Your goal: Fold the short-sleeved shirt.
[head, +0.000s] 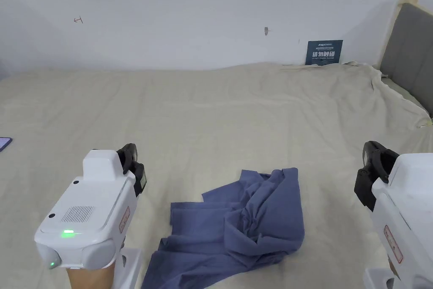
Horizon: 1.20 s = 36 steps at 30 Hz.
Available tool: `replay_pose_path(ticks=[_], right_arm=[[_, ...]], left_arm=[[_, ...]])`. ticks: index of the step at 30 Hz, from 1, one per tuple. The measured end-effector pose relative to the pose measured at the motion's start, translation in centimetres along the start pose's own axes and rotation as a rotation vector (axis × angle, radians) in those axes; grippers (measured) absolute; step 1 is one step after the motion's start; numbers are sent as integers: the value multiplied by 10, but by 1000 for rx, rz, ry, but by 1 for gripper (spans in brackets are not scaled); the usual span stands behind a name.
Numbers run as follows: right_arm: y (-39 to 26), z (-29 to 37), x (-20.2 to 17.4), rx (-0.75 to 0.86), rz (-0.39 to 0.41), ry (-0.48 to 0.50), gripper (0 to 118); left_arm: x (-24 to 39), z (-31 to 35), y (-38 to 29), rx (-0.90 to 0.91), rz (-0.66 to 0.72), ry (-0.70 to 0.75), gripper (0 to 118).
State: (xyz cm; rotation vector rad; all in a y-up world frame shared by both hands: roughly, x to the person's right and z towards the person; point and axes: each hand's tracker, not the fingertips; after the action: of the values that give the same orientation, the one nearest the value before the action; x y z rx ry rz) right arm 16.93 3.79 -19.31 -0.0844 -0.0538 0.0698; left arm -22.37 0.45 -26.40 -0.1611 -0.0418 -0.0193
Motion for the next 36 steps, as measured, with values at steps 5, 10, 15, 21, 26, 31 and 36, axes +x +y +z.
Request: replay_pose_path(ticks=[5, 10, 15, 21, 26, 31, 36], right_arm=[[-2, -1, -2, -10, 8, 6, 0], [-5, -4, -2, -15, 5, 9, 0], [-11, -7, -5, -30, 3, 17, 0], [-21, -10, -9, -49, -12, 30, 0], [-24, -10, -14, -72, -23, 41, 0], [-24, -9, -14, -74, -23, 44, 0], [-26, -14, -8, -81, -22, 37, 0]], left_arm=[[-4, -17, -18, -317, 27, -50, 0], [-8, -24, -65, -587, 72, -75, 0], [-10, -18, -121, -798, 108, -88, 6], [-5, 5, -160, -884, 93, -61, 87], [3, 3, -172, -898, 65, -38, 86], [-1, -16, -195, -935, 42, -12, 45], [17, -7, -181, -904, -15, -47, 7]])
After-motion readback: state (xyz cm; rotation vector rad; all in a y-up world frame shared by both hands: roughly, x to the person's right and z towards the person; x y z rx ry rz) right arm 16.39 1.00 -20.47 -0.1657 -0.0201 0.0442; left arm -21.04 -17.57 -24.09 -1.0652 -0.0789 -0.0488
